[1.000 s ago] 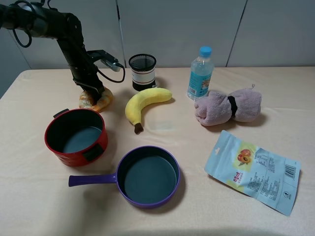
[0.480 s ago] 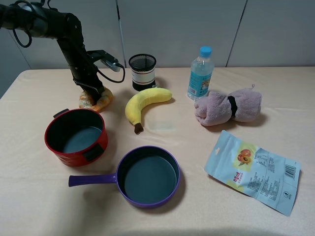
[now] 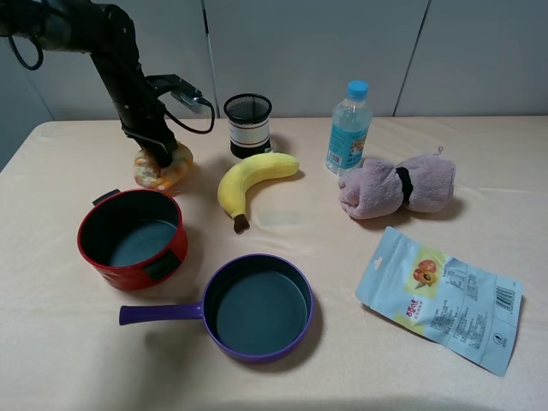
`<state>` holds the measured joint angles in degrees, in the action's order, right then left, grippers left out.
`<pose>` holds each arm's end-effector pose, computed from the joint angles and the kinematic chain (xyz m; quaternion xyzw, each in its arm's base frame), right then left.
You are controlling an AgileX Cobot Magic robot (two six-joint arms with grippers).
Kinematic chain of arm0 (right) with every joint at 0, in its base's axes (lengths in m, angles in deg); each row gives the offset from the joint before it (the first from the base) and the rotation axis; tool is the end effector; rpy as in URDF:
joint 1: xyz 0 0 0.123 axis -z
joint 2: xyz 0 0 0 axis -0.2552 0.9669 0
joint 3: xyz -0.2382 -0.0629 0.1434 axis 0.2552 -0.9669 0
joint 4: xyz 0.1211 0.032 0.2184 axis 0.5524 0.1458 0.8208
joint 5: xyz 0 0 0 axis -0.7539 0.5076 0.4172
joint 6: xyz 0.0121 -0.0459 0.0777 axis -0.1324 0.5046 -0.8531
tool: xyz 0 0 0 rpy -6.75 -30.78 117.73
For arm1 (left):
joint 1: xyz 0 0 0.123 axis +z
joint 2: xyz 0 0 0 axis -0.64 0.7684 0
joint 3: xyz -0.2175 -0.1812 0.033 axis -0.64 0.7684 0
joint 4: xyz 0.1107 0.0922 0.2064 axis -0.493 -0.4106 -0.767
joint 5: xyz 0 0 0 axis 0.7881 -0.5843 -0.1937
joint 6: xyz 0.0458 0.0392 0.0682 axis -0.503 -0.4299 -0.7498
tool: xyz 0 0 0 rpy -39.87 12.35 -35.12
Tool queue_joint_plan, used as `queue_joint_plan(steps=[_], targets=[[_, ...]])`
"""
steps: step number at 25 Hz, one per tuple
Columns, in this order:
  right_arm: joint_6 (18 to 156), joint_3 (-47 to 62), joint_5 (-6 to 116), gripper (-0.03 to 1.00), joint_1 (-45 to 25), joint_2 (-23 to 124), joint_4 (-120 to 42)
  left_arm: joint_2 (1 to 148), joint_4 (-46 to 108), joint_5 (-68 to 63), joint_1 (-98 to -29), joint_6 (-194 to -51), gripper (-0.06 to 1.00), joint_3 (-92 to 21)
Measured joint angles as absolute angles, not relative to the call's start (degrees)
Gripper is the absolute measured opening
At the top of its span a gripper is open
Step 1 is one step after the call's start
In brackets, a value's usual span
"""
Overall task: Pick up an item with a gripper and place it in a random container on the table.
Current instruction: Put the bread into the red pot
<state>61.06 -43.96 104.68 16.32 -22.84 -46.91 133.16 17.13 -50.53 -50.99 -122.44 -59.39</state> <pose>-0.0047 0.0001 0.2795 0.0350 0.8429 0.0078 0.5368 0.4694 -0.0924 0.1380 0.3853 0.9145 0.0280 0.1204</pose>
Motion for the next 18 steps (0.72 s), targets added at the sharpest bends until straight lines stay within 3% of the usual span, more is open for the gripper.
queue_joint_plan(steps=[18], targets=[[61.1, -44.0, 104.7, 0.69, 16.3, -22.8, -46.9, 122.5, 16.9, -60.8, -51.0, -120.2, 0.43, -62.2]])
